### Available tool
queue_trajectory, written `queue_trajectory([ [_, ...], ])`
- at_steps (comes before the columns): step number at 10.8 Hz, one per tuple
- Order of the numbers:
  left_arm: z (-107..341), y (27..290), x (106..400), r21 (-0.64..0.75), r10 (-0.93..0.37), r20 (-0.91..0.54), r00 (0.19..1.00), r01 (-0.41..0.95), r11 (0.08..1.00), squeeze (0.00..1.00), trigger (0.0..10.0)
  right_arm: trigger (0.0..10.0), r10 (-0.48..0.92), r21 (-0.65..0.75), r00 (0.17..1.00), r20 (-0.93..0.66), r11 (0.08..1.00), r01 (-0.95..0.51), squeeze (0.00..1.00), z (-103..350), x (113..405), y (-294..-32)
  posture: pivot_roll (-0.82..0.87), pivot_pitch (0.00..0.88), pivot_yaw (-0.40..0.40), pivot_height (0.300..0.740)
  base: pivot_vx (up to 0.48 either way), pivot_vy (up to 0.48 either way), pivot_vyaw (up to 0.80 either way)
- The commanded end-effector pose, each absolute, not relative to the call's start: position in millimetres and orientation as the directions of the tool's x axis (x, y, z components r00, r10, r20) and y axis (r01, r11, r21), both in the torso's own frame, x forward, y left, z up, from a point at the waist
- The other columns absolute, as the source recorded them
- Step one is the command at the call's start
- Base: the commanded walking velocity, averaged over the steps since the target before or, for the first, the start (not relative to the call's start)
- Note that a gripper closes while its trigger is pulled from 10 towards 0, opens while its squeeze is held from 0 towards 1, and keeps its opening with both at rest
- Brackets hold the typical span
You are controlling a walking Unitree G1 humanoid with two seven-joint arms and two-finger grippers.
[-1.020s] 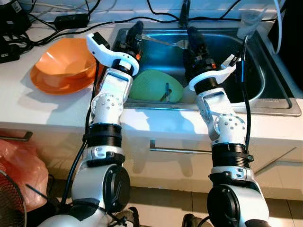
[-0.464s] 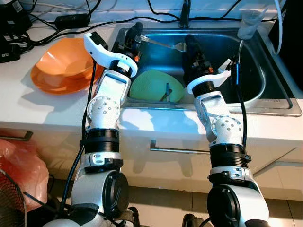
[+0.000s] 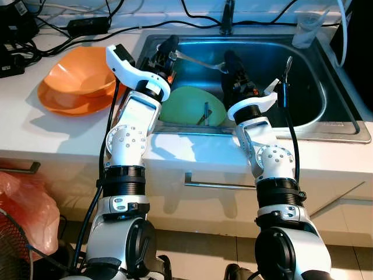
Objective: Kitchen organization
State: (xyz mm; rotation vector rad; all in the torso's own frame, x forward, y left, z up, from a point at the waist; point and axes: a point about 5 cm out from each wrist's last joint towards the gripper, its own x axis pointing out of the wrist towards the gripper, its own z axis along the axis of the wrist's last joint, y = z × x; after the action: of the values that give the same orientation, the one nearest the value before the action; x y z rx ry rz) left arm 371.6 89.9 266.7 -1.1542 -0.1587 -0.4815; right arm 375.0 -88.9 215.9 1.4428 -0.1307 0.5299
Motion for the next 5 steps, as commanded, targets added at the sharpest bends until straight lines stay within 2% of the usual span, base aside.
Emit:
queue_trajectory([
  [1,251.8,59.2,359.8,-0.886,-0.325,0.342,0.882,0.418,0.202,0.00,0.0,10.0,0.295,0.893,0.849,0.439,-0.044,-0.447,0.00,226.9,373.4,-60.9,0.03,0.140,0.094,0.740,0.000,0.000,0.00],
  [2,251.5,58.5,356.6,-0.886,-0.332,0.342,0.879,0.419,0.197,0.00,0.0,2.9,0.289,0.890,0.848,0.444,-0.038,-0.454,0.00,227.7,375.1,-62.5,0.03,0.140,0.093,0.740,0.000,0.000,0.00],
  [3,248.6,58.2,354.4,-0.889,-0.336,0.335,0.880,0.413,0.196,0.00,0.0,0.0,0.286,0.888,0.847,0.448,-0.035,-0.458,0.00,229.0,376.6,-63.2,0.03,0.141,0.092,0.740,0.000,0.000,0.00],
  [5,245.3,55.2,350.3,-0.894,-0.353,0.328,0.877,0.408,0.183,0.00,0.0,0.0,0.284,0.886,0.846,0.451,-0.029,-0.462,0.00,229.5,377.6,-63.4,0.03,0.142,0.091,0.740,0.000,0.000,0.00],
])
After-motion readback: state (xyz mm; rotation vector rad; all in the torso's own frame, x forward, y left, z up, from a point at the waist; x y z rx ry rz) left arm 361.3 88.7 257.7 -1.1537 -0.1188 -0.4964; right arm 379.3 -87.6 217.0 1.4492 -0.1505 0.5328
